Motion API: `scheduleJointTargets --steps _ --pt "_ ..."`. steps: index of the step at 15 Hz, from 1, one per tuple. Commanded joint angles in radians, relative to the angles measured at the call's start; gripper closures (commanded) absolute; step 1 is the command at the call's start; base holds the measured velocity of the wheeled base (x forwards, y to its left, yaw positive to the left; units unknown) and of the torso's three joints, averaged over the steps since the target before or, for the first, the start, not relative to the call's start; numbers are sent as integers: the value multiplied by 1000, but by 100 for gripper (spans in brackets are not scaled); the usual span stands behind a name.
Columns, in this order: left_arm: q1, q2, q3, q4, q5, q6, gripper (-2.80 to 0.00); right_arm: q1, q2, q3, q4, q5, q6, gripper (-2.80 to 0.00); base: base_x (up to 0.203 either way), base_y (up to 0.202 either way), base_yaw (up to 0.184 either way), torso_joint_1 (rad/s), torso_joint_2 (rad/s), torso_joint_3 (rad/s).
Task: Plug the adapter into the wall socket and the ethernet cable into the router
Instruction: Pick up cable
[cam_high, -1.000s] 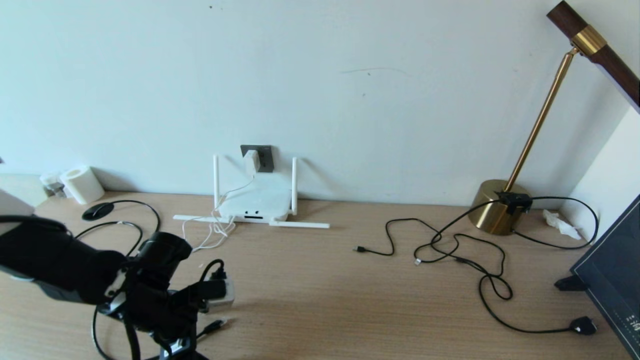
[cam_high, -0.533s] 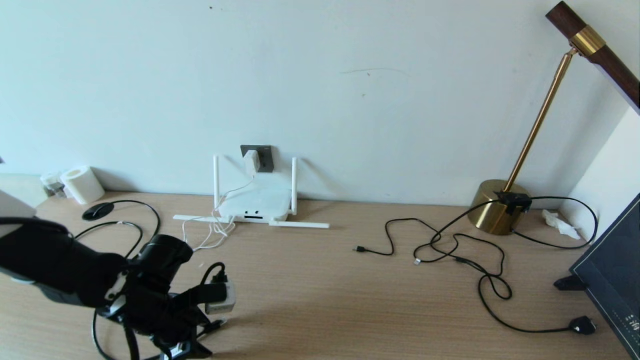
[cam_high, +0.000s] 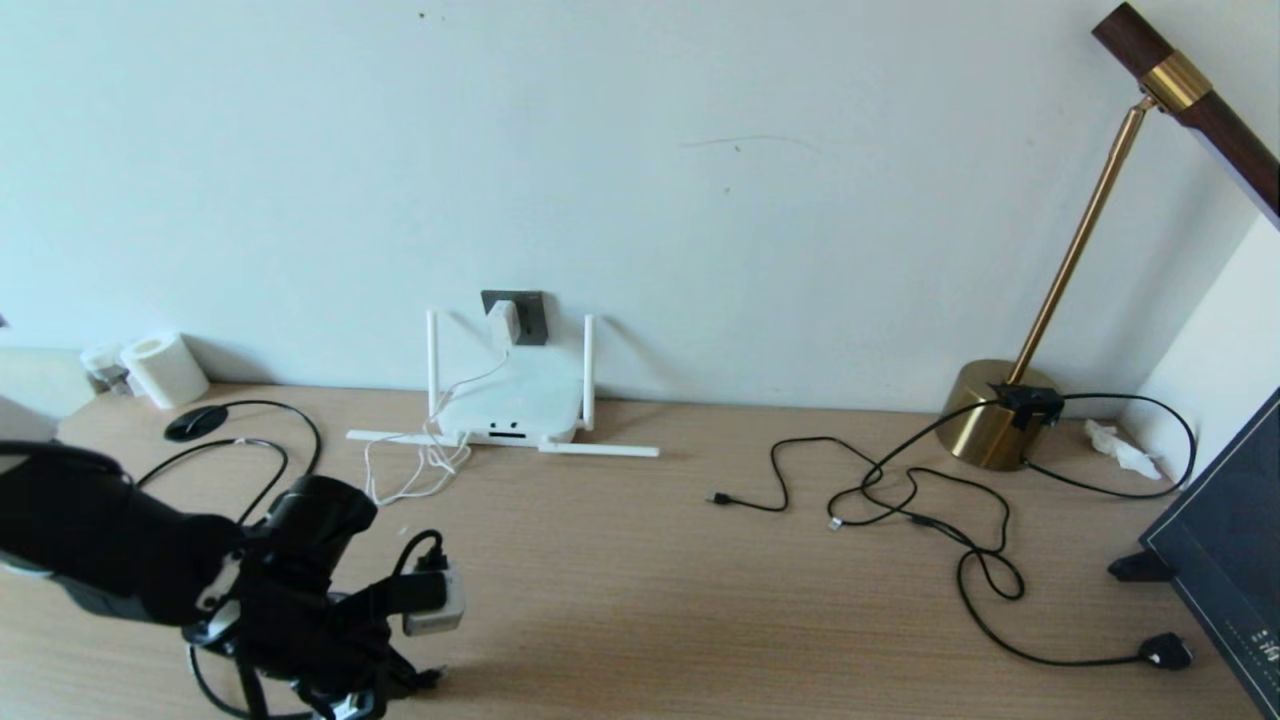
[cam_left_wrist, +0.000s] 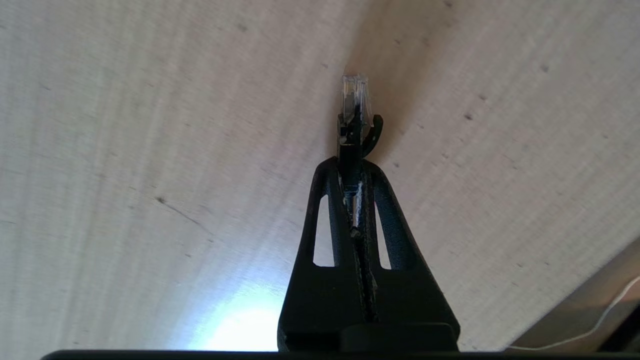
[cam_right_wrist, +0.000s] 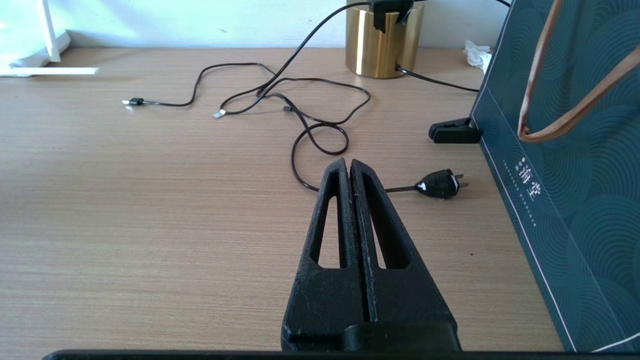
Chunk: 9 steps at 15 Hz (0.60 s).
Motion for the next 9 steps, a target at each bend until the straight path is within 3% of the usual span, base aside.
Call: scheduleJointTargets --steps 1,5,9 --pt "-3 -50 16 5 -8 6 0 0 0 0 0 0 0 0 0 0 0 0 0 0" --pt "-66 -317 -15 105 -61 8 0 0 0 0 0 0 0 0 0 0 0 0 0 0" --pt "-95 -353 -187 250 -218 4 0 0 0 0 0 0 0 0 0 0 0 0 0 0"
